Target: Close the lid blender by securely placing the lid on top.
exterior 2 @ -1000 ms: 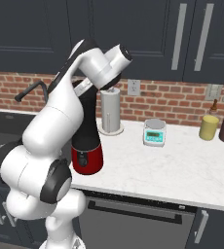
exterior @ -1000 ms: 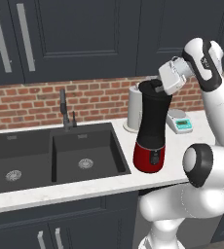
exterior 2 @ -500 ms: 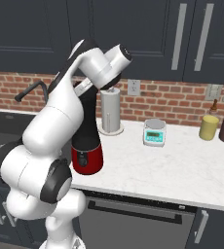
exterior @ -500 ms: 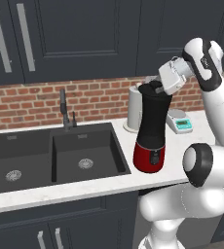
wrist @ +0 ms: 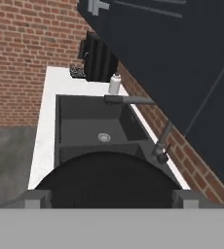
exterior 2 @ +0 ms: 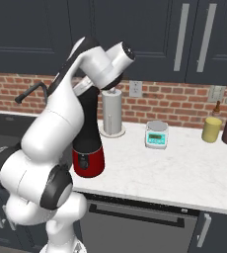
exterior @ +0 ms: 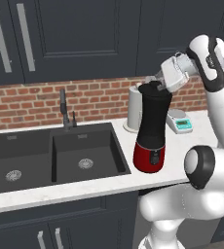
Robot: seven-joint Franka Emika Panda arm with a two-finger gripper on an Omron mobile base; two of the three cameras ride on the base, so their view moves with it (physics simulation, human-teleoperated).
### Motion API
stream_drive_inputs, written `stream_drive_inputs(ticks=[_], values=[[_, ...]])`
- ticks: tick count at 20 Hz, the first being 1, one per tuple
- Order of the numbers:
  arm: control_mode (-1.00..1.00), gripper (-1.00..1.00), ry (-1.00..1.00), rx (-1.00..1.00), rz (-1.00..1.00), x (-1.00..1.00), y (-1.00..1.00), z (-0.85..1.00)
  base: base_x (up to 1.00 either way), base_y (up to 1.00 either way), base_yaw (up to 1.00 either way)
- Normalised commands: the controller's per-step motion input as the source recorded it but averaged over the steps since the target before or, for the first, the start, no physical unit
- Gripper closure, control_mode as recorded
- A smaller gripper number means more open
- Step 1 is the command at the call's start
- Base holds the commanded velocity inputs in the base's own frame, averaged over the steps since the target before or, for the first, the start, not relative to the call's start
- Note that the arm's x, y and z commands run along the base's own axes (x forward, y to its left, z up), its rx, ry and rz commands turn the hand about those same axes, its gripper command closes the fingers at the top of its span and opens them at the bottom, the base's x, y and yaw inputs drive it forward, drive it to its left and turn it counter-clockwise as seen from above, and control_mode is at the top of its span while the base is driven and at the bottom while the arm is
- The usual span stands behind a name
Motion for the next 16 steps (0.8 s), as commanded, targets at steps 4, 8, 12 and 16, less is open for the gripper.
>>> stream_drive_inputs(ticks=[4, 8, 12, 16], values=[[-1.0, -1.0, -0.19, 0.08, 0.0, -0.74, -0.34, 0.33, 0.0, 0.0, 0.0], [-1.0, -1.0, -0.21, 0.09, 0.0, -1.0, -0.91, -0.05, 0.0, 0.0, 0.0], [-1.0, -1.0, -0.19, 0.01, 0.0, -1.0, -1.0, -0.7, 0.0, 0.0, 0.0], [-1.0, -1.0, -0.05, -0.07, 0.0, -1.0, -1.0, -1.0, 0.0, 0.0, 0.0]])
